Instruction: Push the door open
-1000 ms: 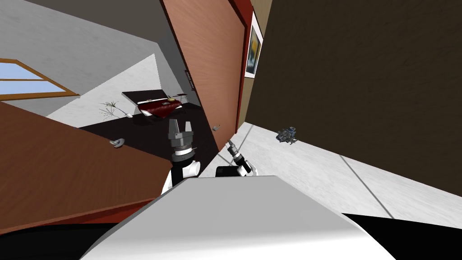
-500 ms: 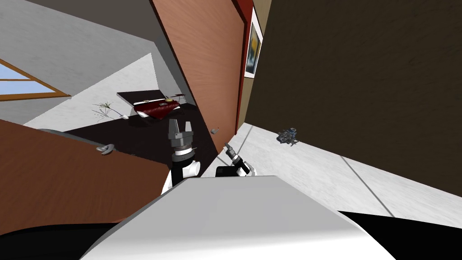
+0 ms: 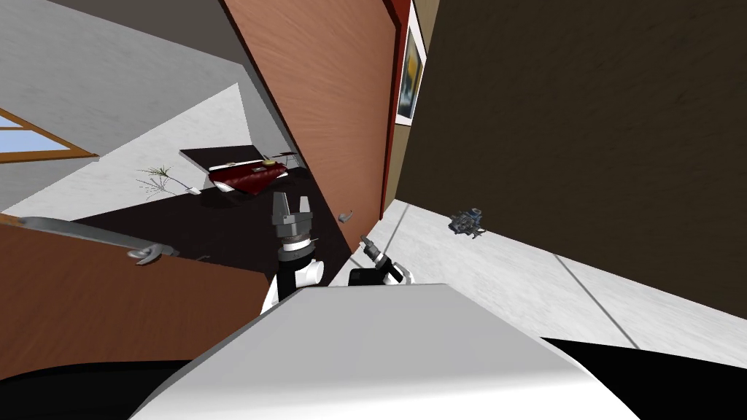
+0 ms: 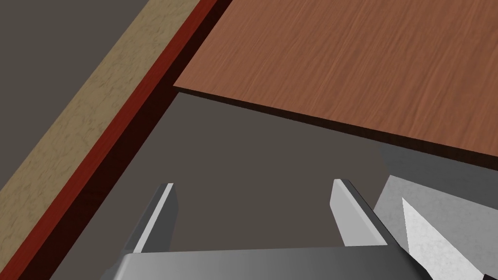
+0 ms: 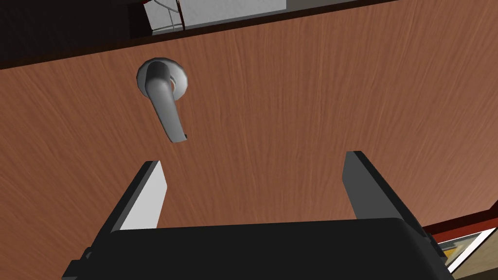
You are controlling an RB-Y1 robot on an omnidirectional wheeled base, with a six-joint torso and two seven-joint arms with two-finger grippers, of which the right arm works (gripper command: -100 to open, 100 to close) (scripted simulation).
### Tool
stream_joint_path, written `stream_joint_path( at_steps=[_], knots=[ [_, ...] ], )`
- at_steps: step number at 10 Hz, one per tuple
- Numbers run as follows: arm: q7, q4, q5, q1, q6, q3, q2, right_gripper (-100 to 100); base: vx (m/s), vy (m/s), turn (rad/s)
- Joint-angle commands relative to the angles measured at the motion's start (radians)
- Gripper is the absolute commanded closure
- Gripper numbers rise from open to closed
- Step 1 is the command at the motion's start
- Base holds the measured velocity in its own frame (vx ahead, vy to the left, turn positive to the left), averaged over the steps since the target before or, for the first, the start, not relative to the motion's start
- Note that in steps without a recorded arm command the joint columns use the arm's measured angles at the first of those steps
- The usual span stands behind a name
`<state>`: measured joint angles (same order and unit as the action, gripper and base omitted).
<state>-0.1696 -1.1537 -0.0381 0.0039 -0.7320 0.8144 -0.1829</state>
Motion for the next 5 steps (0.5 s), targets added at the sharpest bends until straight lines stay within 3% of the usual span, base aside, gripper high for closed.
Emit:
stream_joint_path(
  at_steps=[1,5],
  knots=[
    [0.001,0.034,0.001,-0.013,-0.008,0.017,0.003,-100,0.109,0.013,-0.014],
    [0.000,0.103,0.003,-0.045,-0.021,0.068,-0.002,-100,0.136,0.020,-0.021]
  ],
)
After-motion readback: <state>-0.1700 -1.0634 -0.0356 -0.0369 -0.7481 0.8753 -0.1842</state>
